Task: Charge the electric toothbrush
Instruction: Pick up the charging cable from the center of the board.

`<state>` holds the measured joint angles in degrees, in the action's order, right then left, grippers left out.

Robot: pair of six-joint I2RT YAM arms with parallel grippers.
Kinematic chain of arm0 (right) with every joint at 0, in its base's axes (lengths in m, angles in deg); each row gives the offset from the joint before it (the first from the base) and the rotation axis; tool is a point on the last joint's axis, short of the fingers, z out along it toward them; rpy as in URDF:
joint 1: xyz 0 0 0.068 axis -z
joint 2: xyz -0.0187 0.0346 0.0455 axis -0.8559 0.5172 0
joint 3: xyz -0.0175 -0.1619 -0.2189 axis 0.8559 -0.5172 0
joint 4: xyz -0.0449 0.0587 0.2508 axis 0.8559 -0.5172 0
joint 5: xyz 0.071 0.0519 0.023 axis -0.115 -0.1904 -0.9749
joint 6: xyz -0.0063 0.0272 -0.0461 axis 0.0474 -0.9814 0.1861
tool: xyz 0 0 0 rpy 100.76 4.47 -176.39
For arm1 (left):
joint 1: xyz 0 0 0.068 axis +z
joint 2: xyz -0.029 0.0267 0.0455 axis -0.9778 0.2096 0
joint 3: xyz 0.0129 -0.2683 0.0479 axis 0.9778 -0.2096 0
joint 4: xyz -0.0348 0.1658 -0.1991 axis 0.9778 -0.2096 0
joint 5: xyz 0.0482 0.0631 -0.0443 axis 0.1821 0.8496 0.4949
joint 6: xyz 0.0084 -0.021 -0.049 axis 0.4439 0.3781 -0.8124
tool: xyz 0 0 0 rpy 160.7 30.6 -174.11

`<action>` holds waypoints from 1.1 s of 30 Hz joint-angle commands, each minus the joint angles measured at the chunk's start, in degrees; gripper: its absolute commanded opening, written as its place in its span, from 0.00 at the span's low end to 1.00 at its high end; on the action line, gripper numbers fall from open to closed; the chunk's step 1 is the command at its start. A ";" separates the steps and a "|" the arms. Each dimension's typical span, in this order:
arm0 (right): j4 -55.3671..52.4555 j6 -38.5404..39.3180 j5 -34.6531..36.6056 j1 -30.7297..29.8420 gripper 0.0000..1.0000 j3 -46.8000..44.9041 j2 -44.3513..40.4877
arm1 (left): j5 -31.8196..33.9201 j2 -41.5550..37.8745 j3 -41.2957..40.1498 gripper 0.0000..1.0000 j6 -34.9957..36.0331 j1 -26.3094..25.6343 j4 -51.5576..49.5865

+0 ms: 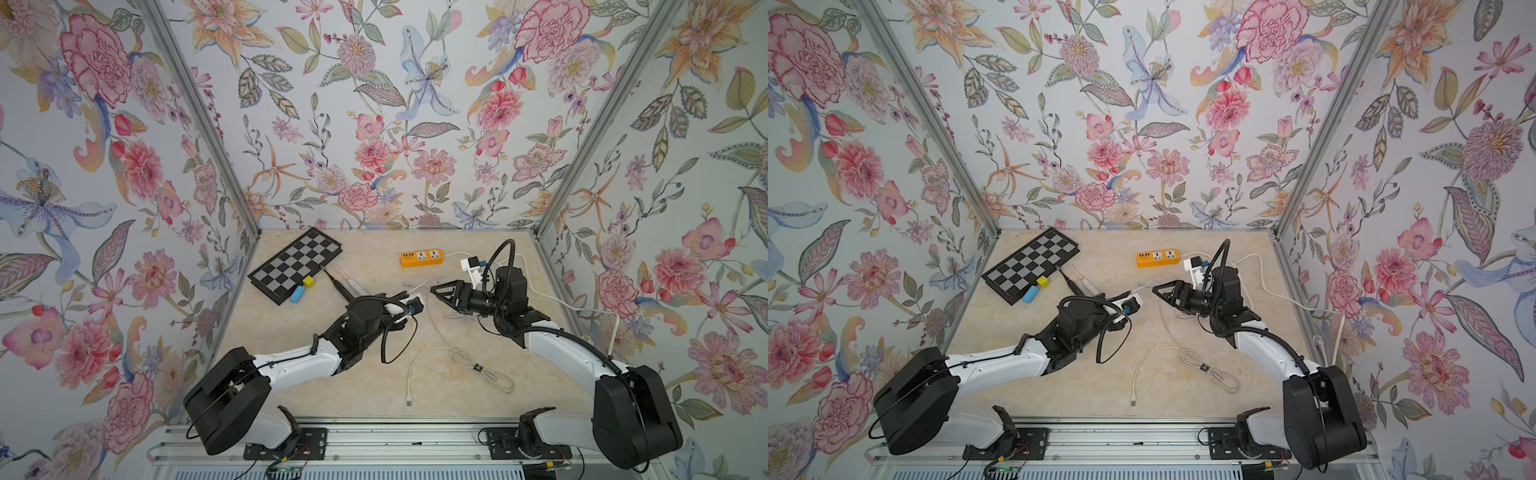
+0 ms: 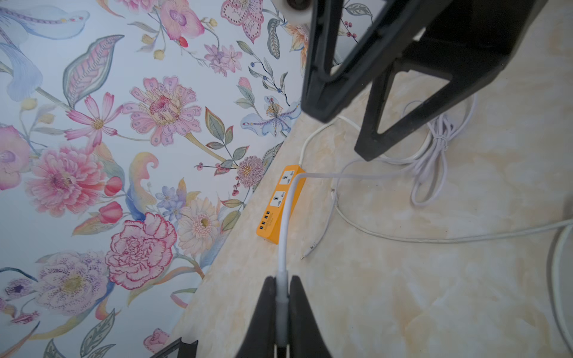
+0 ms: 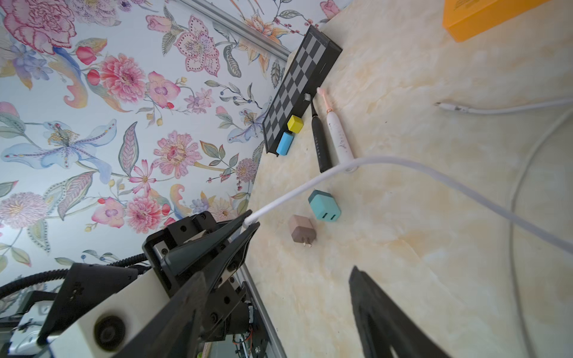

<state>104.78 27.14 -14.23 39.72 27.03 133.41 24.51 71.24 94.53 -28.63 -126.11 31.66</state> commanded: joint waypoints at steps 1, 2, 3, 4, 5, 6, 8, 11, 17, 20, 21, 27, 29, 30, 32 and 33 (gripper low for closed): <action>18.71 -13.37 -2.82 -2.31 0.75 -1.76 4.18 | 1.77 0.62 -2.64 0.00 12.73 -1.67 9.21; 21.30 -15.18 -2.57 -2.68 0.74 -1.84 5.72 | 2.68 0.79 -3.36 0.00 14.04 -2.12 11.87; 23.62 -16.86 -2.55 -2.88 0.72 -1.93 7.08 | 3.21 0.94 -3.71 0.00 14.68 -2.45 13.22; 25.76 -18.59 -2.62 -3.02 0.68 -1.90 8.47 | 3.38 1.06 -3.78 0.00 15.04 -2.59 13.66; 28.56 -20.14 -2.55 -3.10 0.66 -1.99 9.47 | 3.40 1.18 -3.67 0.00 15.02 -2.54 13.58; 31.39 -21.81 -2.40 -3.25 0.65 -2.11 10.80 | 3.36 1.26 -3.61 0.00 15.05 -2.68 13.57; 35.20 -24.27 -2.21 -3.44 0.64 -1.95 12.75 | 2.91 1.36 -3.95 0.00 14.97 -2.72 14.01; 36.19 -24.98 -1.94 -4.03 0.65 -1.01 14.38 | 2.39 1.50 -4.32 0.00 14.78 -2.77 14.51; 36.77 -25.32 -1.14 -5.45 0.34 1.15 17.05 | 2.80 2.67 -3.17 0.00 15.05 -2.73 13.37; 37.60 -25.59 -0.89 -5.81 0.07 1.69 17.66 | 3.01 3.21 -3.13 0.00 14.68 -2.71 14.40; 37.86 -25.61 -0.57 -5.84 0.00 1.62 17.52 | 3.28 3.28 -3.14 0.00 14.25 -2.73 14.91; 38.77 -24.09 2.30 -4.65 0.00 1.44 15.95 | 4.46 -0.50 -0.61 0.60 -3.13 -2.42 12.05; 39.25 -22.61 2.65 -3.55 0.00 1.31 15.46 | -1.38 -4.28 2.32 0.69 -16.43 -1.72 4.47; 39.88 -22.10 2.72 -3.08 0.00 1.20 15.25 | -4.47 -5.72 3.33 0.72 -22.92 -0.94 2.31; 40.30 -21.03 2.57 -1.90 0.00 0.93 14.66 | -12.58 -8.53 3.97 0.82 -39.04 1.96 1.89; 40.48 -20.50 2.46 -1.53 0.00 0.83 14.41 | -15.61 -9.17 4.04 0.90 -46.74 3.78 2.59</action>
<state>141.10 4.65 -12.39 37.12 27.60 149.91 19.48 65.77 96.06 -49.18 -125.95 35.94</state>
